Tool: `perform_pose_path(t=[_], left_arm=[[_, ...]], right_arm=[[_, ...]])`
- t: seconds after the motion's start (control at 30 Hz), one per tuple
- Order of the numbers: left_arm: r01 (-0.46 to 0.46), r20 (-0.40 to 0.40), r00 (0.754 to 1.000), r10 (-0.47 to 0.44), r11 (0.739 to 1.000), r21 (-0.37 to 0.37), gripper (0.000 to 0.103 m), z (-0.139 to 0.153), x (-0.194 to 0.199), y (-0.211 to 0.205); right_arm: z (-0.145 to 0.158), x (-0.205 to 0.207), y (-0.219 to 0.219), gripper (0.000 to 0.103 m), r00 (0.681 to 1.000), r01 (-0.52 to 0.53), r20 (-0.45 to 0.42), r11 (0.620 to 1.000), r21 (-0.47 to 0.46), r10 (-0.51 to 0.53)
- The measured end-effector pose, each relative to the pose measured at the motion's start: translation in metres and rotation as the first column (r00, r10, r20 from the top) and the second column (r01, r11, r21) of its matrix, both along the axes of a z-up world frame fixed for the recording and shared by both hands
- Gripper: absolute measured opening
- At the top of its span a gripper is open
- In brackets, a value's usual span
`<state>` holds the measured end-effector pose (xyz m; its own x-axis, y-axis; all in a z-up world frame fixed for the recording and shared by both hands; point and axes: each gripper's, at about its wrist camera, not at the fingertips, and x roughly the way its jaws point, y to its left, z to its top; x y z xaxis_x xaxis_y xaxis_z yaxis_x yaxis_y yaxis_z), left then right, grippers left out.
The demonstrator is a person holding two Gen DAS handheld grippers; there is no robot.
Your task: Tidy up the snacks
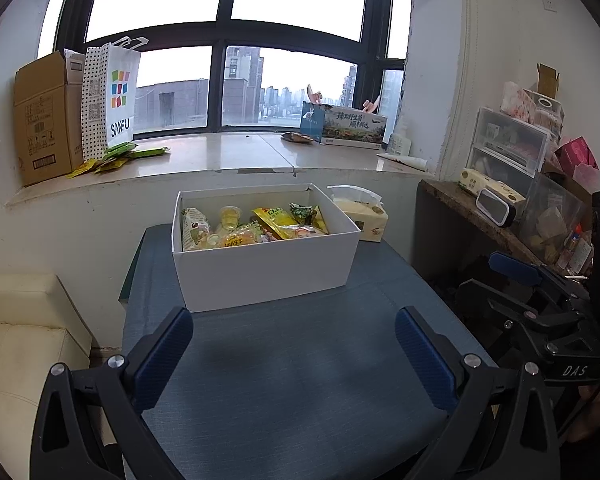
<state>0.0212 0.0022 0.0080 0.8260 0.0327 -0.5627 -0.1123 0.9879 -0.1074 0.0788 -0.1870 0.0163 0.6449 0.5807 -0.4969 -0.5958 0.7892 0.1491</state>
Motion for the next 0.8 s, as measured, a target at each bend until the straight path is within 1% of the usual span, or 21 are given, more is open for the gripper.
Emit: perform_pose_path(t=[0.3,0.43,0.8], left_arm=[[0.000,-0.005,1.000,0.000,1.000,0.001,0.103,0.0000,0.0007,-0.0004],[0.004,0.000,1.000,-0.004,1.000,-0.011,0.103,-0.0001,0.0007,0.0005],[0.002,-0.005,1.000,-0.002,1.000,0.000,0.103,-0.0012,0.0015,0.0010]], right_arm=[[-0.0004,0.0000,0.0013,0.103,1.000,-0.002,0.003,1.000,-0.003,0.002],[-0.0005,-0.0001,0.0015,0.103,1.000,-0.003,0.002,1.000,-0.004,0.003],[-0.0011,-0.0005,0.0022,0.103,1.000,-0.003,0.002,1.000,-0.006,0.003]])
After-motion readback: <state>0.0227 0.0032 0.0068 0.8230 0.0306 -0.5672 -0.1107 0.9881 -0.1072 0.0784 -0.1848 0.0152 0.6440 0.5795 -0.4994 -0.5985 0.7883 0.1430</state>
